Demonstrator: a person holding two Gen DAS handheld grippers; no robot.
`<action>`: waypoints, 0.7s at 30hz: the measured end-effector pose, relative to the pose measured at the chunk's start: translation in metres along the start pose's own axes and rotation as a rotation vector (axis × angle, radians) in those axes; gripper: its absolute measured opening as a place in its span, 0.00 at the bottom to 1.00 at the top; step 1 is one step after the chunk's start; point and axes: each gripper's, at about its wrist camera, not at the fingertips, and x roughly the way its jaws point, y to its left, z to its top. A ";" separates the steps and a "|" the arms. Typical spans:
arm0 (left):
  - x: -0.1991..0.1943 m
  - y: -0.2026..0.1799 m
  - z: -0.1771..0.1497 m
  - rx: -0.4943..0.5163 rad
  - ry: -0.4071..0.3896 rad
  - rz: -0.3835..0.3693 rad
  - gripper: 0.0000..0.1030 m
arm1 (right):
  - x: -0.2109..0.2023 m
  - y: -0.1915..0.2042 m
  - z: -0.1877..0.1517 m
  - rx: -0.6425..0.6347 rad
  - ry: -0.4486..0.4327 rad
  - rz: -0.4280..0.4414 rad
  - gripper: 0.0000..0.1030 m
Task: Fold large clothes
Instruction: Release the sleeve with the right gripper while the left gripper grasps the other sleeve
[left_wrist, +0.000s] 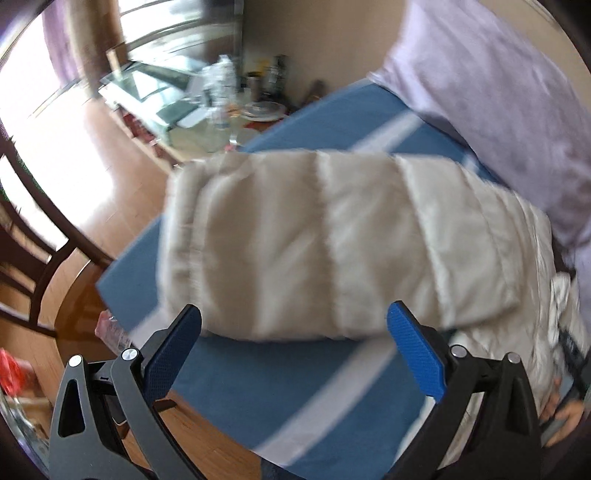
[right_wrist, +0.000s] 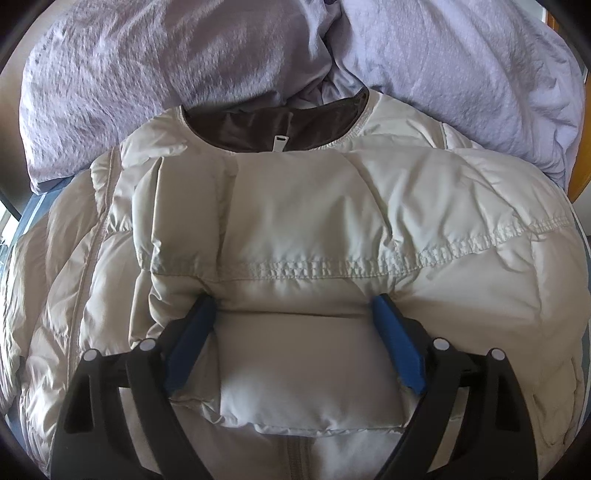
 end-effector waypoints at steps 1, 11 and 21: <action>0.001 0.009 0.003 -0.024 -0.004 0.005 0.96 | 0.000 0.000 0.000 -0.001 -0.001 0.002 0.85; 0.034 0.072 0.011 -0.231 0.077 -0.036 0.79 | -0.001 0.001 -0.001 -0.001 -0.003 0.001 0.85; 0.036 0.073 0.014 -0.287 0.047 -0.119 0.28 | -0.001 0.001 -0.002 0.000 -0.003 0.001 0.85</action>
